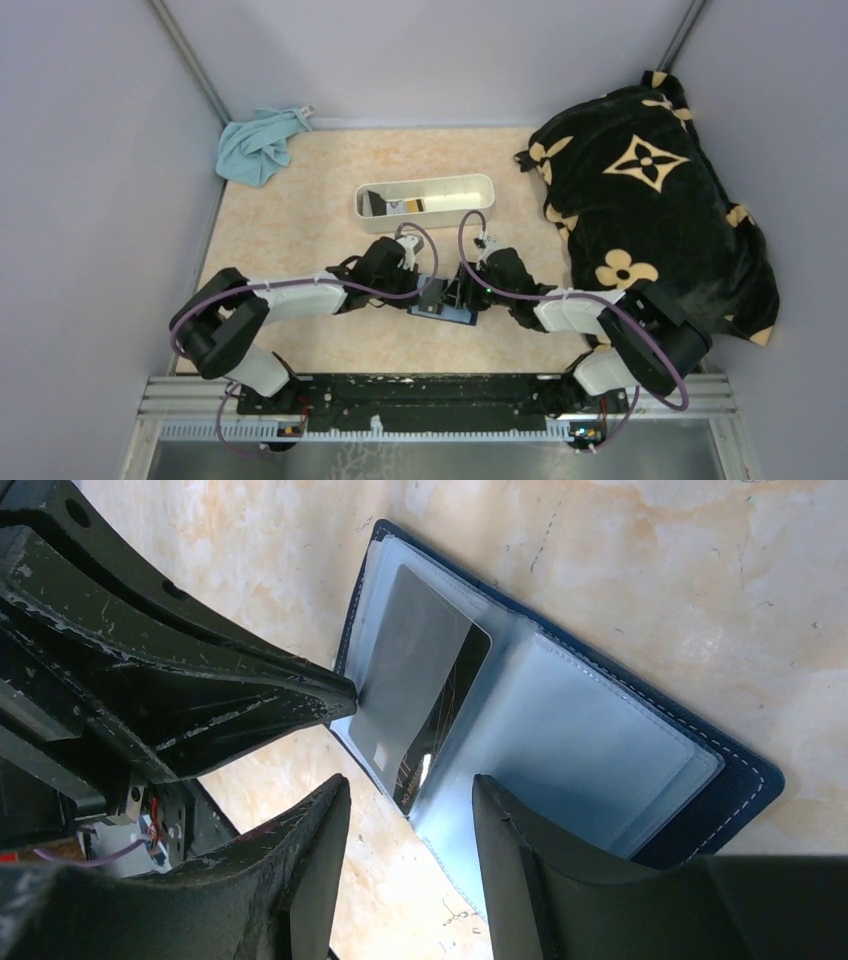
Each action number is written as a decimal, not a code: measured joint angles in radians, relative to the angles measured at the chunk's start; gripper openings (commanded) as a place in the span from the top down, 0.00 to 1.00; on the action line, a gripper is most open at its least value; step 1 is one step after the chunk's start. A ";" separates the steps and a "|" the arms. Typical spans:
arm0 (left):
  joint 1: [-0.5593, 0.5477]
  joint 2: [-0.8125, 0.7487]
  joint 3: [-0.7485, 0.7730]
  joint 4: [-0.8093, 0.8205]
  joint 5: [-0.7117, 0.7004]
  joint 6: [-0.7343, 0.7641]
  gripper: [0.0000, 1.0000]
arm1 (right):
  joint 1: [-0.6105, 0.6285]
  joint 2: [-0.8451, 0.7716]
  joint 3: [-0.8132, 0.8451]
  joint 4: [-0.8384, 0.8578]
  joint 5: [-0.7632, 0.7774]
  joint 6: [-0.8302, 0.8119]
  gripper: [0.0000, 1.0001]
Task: Take the credit cards out of the card holder
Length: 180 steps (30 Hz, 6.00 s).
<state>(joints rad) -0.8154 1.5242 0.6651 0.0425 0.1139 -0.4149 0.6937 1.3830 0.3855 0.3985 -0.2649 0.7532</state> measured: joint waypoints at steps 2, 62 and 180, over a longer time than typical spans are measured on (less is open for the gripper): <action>0.000 0.005 -0.001 0.011 0.007 0.000 1.00 | 0.000 0.000 0.000 0.000 0.002 0.000 0.51; 0.005 -0.130 -0.042 0.039 0.021 -0.051 0.36 | -0.108 -0.230 -0.026 -0.123 -0.018 -0.069 1.00; 0.514 0.444 0.930 -0.663 -0.014 0.023 0.85 | -0.182 -0.155 -0.114 0.113 -0.269 -0.196 0.61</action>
<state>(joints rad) -0.3012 1.9686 1.5948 -0.6201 0.1001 -0.3916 0.5117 1.2278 0.2718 0.5110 -0.5335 0.5568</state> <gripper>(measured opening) 0.197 0.396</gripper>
